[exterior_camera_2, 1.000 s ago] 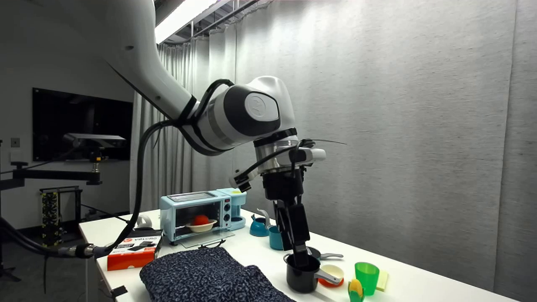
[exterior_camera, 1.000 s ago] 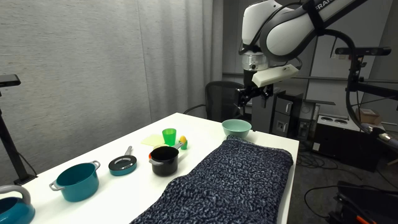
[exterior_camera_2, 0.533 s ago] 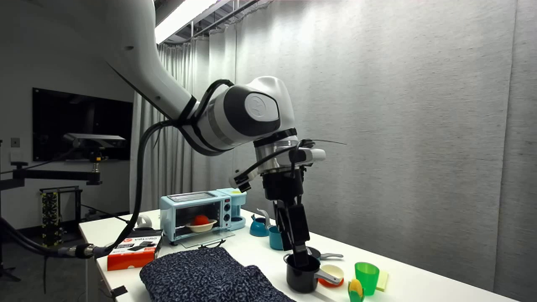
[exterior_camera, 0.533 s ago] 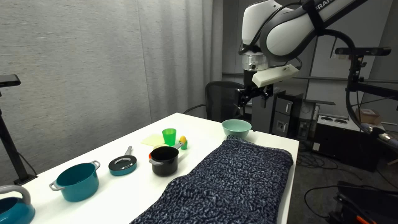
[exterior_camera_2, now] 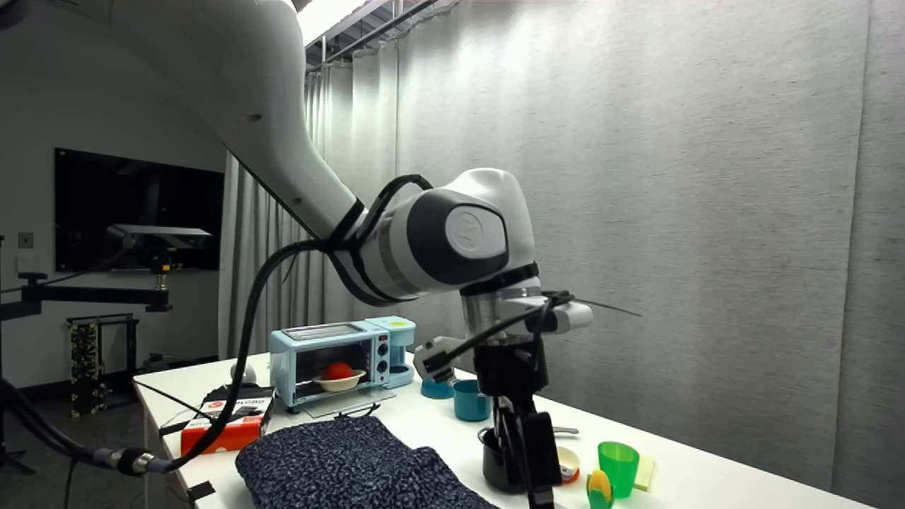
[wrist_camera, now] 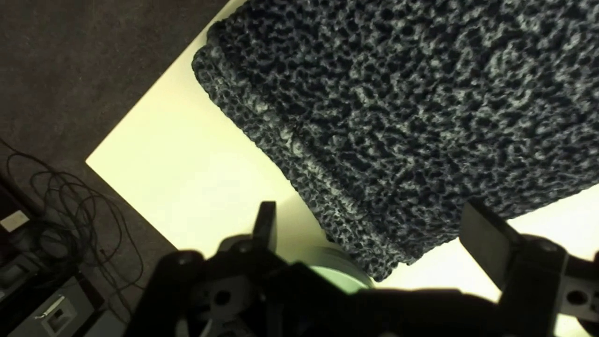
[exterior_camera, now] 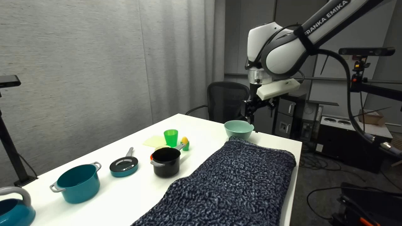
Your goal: Fold the fleece blanket in half
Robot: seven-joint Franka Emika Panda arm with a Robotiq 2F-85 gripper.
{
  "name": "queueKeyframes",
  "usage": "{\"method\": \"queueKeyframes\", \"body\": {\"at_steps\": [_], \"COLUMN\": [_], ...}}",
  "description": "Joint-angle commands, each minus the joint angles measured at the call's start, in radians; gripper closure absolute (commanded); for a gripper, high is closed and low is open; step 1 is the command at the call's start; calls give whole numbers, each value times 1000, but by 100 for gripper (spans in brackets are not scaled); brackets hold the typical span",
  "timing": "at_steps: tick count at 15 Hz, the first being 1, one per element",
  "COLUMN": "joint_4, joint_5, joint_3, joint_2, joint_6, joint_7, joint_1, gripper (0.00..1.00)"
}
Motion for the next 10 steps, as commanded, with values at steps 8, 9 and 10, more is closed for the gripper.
{"method": "queueKeyframes", "body": {"at_steps": [8, 9, 10], "joint_4": [68, 82, 97], "joint_5": [171, 207, 235], "joint_3": [-73, -58, -50], "joint_2": [293, 322, 342], "joint_6": [195, 185, 170], "joint_7": [-348, -408, -483], "joint_1": [-45, -46, -59], "gripper": [0, 0, 0]}}
